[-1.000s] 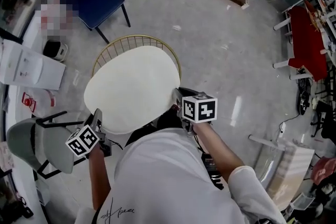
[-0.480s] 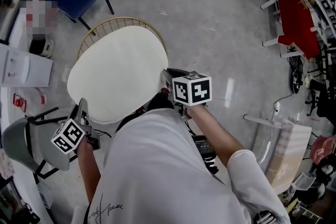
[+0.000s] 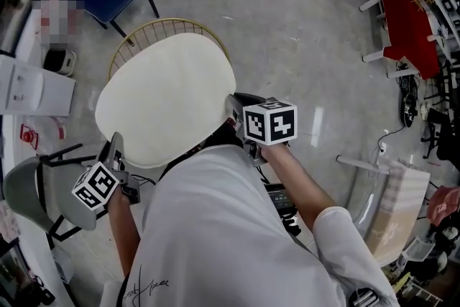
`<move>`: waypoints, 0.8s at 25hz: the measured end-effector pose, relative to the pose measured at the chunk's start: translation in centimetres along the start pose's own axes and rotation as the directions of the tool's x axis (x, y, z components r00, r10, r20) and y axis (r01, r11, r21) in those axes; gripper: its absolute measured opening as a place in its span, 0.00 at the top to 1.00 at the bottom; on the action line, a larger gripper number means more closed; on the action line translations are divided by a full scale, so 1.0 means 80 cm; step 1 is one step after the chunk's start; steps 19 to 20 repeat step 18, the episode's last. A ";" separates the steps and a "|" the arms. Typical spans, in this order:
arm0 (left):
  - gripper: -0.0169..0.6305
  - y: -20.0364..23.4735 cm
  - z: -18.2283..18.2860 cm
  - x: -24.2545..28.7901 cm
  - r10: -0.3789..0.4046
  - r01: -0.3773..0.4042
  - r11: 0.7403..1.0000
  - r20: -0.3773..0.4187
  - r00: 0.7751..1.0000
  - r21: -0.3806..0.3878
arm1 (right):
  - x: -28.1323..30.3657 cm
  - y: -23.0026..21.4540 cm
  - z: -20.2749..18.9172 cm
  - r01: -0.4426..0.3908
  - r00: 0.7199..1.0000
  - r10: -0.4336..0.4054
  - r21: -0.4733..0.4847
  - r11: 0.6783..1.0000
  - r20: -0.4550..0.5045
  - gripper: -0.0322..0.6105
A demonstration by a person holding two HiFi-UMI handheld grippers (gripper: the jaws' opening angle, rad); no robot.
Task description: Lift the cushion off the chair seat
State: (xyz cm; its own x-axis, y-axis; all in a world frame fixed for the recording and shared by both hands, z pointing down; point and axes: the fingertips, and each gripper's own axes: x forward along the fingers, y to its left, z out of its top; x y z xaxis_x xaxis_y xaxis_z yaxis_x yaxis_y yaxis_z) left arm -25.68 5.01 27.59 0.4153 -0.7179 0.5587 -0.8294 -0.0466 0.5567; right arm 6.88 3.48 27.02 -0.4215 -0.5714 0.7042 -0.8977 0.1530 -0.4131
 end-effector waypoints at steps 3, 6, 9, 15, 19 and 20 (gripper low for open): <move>0.87 0.002 -0.002 -0.005 -0.005 0.005 1.000 -0.003 1.000 0.004 | -0.002 0.003 -0.007 -0.003 1.000 0.003 -0.003 1.000 -0.003 0.91; 0.87 0.006 -0.007 -0.009 -0.005 0.005 1.000 -0.002 1.000 0.006 | -0.004 0.004 -0.015 -0.007 1.000 0.007 0.003 1.000 -0.003 0.91; 0.87 0.009 -0.014 -0.015 -0.010 0.010 1.000 -0.006 1.000 -0.001 | -0.005 0.007 -0.025 -0.005 1.000 0.005 0.007 1.000 -0.011 0.91; 0.87 0.020 -0.018 -0.023 -0.013 0.013 1.000 -0.008 1.000 -0.005 | -0.002 0.017 -0.036 -0.006 1.000 0.006 0.002 1.000 -0.020 0.91; 0.87 0.027 -0.022 -0.025 -0.007 0.007 1.000 -0.012 1.000 -0.007 | 0.002 0.020 -0.043 -0.007 1.000 0.007 0.007 1.000 -0.029 0.91; 0.87 0.027 -0.022 -0.025 -0.007 0.007 1.000 -0.012 1.000 -0.007 | 0.002 0.020 -0.043 -0.007 1.000 0.007 0.007 1.000 -0.029 0.91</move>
